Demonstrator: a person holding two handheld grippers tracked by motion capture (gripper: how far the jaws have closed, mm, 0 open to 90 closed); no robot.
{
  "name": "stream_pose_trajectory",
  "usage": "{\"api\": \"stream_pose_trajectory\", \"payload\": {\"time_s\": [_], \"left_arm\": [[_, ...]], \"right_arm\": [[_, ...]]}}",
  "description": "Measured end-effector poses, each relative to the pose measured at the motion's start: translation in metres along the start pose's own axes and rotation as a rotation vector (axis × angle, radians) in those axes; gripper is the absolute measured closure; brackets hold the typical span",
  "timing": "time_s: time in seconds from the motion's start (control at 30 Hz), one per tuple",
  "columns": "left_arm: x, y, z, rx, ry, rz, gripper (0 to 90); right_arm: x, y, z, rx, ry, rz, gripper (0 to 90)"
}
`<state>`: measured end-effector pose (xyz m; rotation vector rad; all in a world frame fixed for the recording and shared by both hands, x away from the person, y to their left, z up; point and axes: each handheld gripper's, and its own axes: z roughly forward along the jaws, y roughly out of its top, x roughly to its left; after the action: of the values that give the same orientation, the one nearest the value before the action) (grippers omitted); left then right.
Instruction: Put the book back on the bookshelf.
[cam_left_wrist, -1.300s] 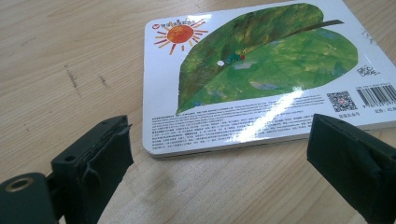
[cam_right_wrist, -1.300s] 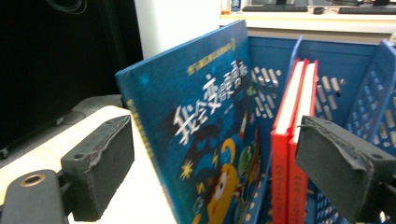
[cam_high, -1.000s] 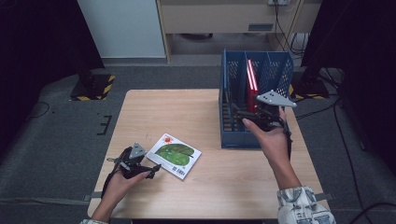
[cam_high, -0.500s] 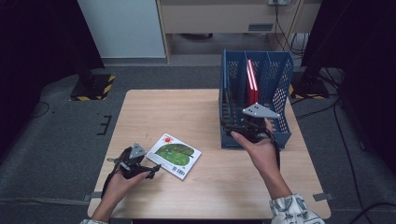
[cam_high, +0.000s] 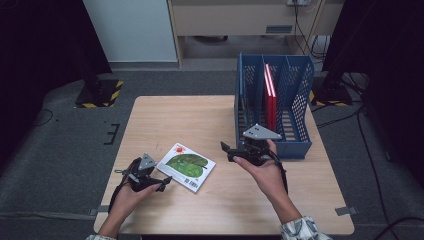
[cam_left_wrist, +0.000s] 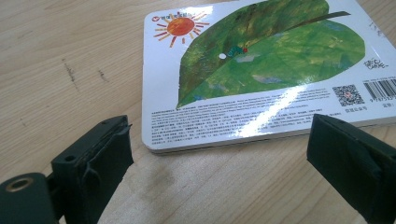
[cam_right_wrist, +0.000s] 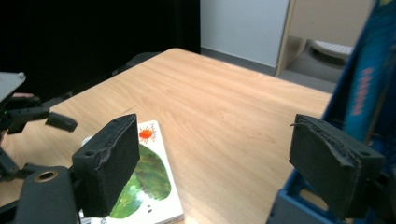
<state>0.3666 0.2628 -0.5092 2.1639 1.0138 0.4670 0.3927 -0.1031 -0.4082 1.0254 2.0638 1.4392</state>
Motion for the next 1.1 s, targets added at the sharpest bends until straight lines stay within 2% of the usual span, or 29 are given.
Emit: {"api": "stream_pose_trajectory", "payload": {"time_s": [0.23, 0.73, 1.1], "left_arm": [[0.001, -0.001, 0.001, -0.001, 0.005, -0.008, 5.8], [0.001, -0.001, 0.004, 0.002, 0.002, -0.016, 5.4], [0.006, -0.003, 0.004, 0.001, 0.012, -0.015, 4.5]], "right_arm": [[0.007, -0.008, 0.007, 0.024, 0.023, -0.012, 14.3], [0.031, -0.032, 0.034, 0.102, 0.089, -0.037, 12.1], [0.040, -0.055, 0.049, 0.152, 0.112, -0.040, 12.0]]}}
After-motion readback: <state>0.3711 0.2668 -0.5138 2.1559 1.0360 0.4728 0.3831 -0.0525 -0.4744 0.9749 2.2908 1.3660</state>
